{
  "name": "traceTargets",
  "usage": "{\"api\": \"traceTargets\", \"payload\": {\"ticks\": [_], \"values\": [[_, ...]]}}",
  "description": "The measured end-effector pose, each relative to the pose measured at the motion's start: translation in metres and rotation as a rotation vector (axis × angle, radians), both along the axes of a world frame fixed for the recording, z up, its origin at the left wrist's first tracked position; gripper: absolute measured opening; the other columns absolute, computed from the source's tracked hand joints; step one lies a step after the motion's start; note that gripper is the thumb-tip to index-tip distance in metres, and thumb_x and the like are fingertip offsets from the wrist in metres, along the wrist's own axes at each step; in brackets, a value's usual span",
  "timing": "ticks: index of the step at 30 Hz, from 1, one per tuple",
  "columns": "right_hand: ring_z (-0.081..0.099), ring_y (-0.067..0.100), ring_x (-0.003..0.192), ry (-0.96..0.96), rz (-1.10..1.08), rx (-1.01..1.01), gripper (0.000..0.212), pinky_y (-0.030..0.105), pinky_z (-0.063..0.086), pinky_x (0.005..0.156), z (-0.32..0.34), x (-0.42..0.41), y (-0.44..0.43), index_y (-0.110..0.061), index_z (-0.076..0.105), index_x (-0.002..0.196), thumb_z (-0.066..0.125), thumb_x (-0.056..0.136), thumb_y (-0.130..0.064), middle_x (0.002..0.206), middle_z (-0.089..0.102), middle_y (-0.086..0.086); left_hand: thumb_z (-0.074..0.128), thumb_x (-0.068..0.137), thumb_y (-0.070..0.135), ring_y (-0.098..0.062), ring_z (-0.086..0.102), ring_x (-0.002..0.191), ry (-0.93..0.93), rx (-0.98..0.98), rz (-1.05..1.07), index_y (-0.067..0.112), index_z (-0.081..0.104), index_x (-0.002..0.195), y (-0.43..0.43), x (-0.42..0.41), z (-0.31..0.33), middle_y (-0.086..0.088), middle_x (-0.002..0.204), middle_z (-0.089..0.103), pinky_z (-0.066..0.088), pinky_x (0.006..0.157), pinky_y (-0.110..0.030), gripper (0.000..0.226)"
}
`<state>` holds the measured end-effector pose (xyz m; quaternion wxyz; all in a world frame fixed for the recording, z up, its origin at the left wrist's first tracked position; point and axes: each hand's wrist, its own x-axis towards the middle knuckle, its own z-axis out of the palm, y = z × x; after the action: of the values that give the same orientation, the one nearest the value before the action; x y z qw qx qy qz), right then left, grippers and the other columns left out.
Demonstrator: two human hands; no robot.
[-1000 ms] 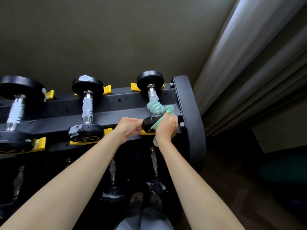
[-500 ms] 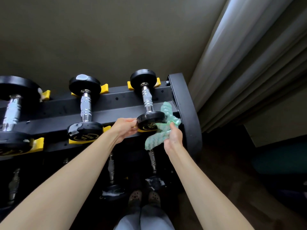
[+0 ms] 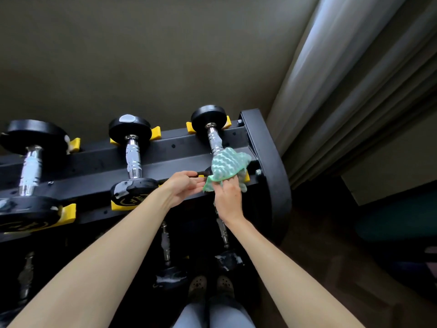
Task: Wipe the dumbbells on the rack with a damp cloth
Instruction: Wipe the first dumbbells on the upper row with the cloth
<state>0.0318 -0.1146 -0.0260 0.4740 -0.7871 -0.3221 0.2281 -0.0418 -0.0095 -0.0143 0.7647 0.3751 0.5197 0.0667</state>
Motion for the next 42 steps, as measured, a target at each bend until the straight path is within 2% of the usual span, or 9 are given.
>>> {"api": "traceTargets", "payload": {"ticks": [3, 7, 11, 16, 19, 21, 28, 32, 42], "values": [[0.046, 0.026, 0.121, 0.082, 0.064, 0.038, 0.032, 0.040, 0.031, 0.109, -0.001, -0.004, 0.000, -0.014, 0.057, 0.116, 0.048, 0.088, -0.027, 0.115, 0.051, 0.000, 0.022, 0.090, -0.022, -0.034, 0.055, 0.116, -0.005, 0.006, -0.048, -0.005, 0.028, 0.139, 0.002, -0.001, 0.004, -0.027, 0.135, 0.047, 0.045, 0.086, -0.035, 0.053], [0.064, 0.012, 0.070, 0.629, -0.340, 0.298, 0.022, 0.027, 0.049, 0.070, 0.024, 0.014, -0.007, -0.009, 0.062, 0.080, 0.050, 0.092, -0.023, 0.068, 0.066, -0.004, 0.027, 0.095, -0.010, -0.027, 0.062, 0.096, 0.141, 0.111, -0.108, -0.004, 0.039, 0.130, 0.010, 0.009, 0.006, -0.026, 0.123, 0.056, 0.052, 0.076, -0.030, 0.038], [0.063, 0.022, 0.091, 1.010, -0.595, 0.550, 0.041, 0.035, 0.050, 0.084, 0.039, 0.060, -0.016, -0.008, 0.062, 0.100, 0.032, 0.101, -0.036, 0.097, 0.066, 0.009, 0.031, 0.096, -0.001, -0.006, 0.042, 0.035, 0.194, 0.180, -0.118, 0.008, 0.045, 0.087, 0.021, 0.027, 0.014, -0.011, 0.080, 0.049, 0.041, 0.061, -0.019, 0.019], [0.051, 0.029, 0.119, 1.274, -0.448, 0.726, 0.052, 0.040, 0.032, 0.110, 0.044, 0.112, -0.004, -0.009, 0.054, 0.125, 0.028, 0.095, -0.041, 0.125, 0.057, 0.015, 0.036, 0.097, 0.004, -0.027, 0.058, 0.087, 0.215, 0.228, -0.146, 0.005, 0.052, 0.106, 0.033, 0.047, 0.019, -0.016, 0.102, 0.057, 0.049, 0.068, -0.027, 0.018], [0.047, 0.026, 0.128, 1.447, -0.380, 0.652, 0.050, 0.039, 0.029, 0.112, 0.037, 0.136, 0.024, -0.012, 0.050, 0.133, 0.028, 0.095, -0.037, 0.133, 0.054, 0.013, 0.037, 0.097, 0.006, -0.025, 0.059, 0.083, 0.224, 0.219, -0.123, 0.004, 0.053, 0.112, 0.047, 0.057, 0.014, -0.015, 0.099, 0.060, 0.049, 0.068, -0.028, 0.022], [0.058, 0.024, 0.115, 1.508, -0.324, 0.524, 0.042, 0.036, 0.040, 0.105, 0.031, 0.148, 0.049, -0.011, 0.057, 0.123, 0.027, 0.098, -0.028, 0.117, 0.064, 0.014, 0.038, 0.096, 0.007, -0.021, 0.057, 0.071, 0.239, 0.210, -0.098, 0.004, 0.053, 0.114, 0.055, 0.062, 0.007, -0.013, 0.088, 0.060, 0.048, 0.063, -0.028, 0.023], [0.071, 0.022, 0.066, 1.415, -0.171, 0.105, 0.024, 0.031, 0.058, 0.059, 0.012, 0.156, 0.119, -0.007, 0.064, 0.090, 0.044, 0.097, -0.018, 0.073, 0.071, 0.008, 0.035, 0.098, 0.005, -0.016, 0.037, 0.055, 0.290, 0.094, -0.046, 0.012, 0.044, 0.078, 0.075, 0.079, -0.014, -0.006, 0.068, 0.043, 0.036, 0.045, -0.019, 0.023], [0.065, 0.007, 0.049, 1.159, -0.030, -0.112, 0.017, 0.017, 0.052, 0.049, 0.005, 0.149, 0.147, -0.008, 0.064, 0.090, 0.048, 0.096, -0.007, 0.059, 0.069, -0.001, 0.038, 0.098, 0.008, -0.017, 0.054, 0.062, 0.313, 0.103, 0.018, 0.007, 0.050, 0.105, 0.081, 0.081, -0.020, -0.008, 0.073, 0.056, 0.047, 0.043, -0.017, 0.014], [0.051, 0.012, 0.066, 0.531, 0.303, -0.297, 0.018, 0.019, 0.040, 0.057, 0.004, 0.129, 0.149, -0.009, 0.058, 0.068, 0.058, 0.084, -0.001, 0.072, 0.057, 0.001, 0.041, 0.097, 0.008, -0.022, 0.060, 0.072, 0.282, 0.000, 0.098, -0.001, 0.051, 0.124, 0.079, 0.080, -0.029, -0.013, 0.086, 0.061, 0.049, 0.059, -0.029, 0.030]]}}
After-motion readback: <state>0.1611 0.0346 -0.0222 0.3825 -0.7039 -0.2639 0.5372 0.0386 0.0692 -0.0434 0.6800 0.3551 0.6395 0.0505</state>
